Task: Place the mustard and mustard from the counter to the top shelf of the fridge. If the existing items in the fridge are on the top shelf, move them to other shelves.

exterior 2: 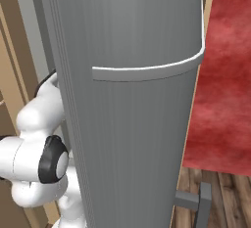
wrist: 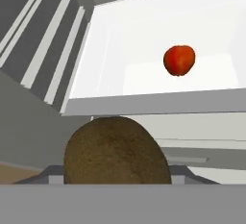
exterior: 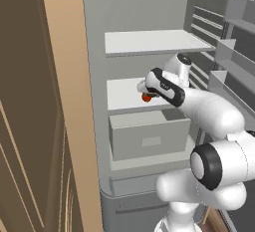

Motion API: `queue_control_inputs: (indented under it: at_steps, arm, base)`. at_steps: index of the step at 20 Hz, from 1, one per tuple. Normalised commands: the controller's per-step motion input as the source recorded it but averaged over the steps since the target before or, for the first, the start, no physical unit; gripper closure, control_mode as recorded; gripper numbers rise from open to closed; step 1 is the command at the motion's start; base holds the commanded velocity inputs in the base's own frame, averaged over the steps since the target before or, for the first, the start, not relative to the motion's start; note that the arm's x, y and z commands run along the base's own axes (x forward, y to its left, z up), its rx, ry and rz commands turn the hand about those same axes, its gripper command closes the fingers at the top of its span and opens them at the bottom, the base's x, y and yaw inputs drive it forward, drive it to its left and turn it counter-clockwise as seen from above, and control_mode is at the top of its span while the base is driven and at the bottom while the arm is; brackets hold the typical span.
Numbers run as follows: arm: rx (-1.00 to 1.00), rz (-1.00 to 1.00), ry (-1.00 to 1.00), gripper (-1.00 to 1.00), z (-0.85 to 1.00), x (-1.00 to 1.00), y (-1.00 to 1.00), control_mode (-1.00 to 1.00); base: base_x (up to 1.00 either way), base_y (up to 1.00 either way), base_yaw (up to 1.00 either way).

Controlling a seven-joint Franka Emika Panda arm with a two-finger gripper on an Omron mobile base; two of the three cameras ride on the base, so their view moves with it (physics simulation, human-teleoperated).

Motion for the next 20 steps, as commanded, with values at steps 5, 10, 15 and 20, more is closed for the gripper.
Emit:
queue_control_inputs:
  at_steps: [5, 10, 15, 20]
  arm:
    - [0.01, 0.07, 0.0, 1.0, -0.28, 0.21, 0.19, -1.0]
    - [0.0, 0.07, 0.0, 1.0, -0.39, 0.3, 0.06, -1.0]
    - [0.0, 0.03, 0.0, 1.0, -0.25, 0.53, 0.04, -1.0]
    - [0.0, 0.0, -0.05, 1.0, -0.26, 0.75, 0.15, -1.0]
  base:
    - [0.0, 0.0, 0.0]
    - [0.0, 0.0, 0.0]
    - [0.0, 0.0, 0.0]
    - [0.0, 0.0, 0.0]
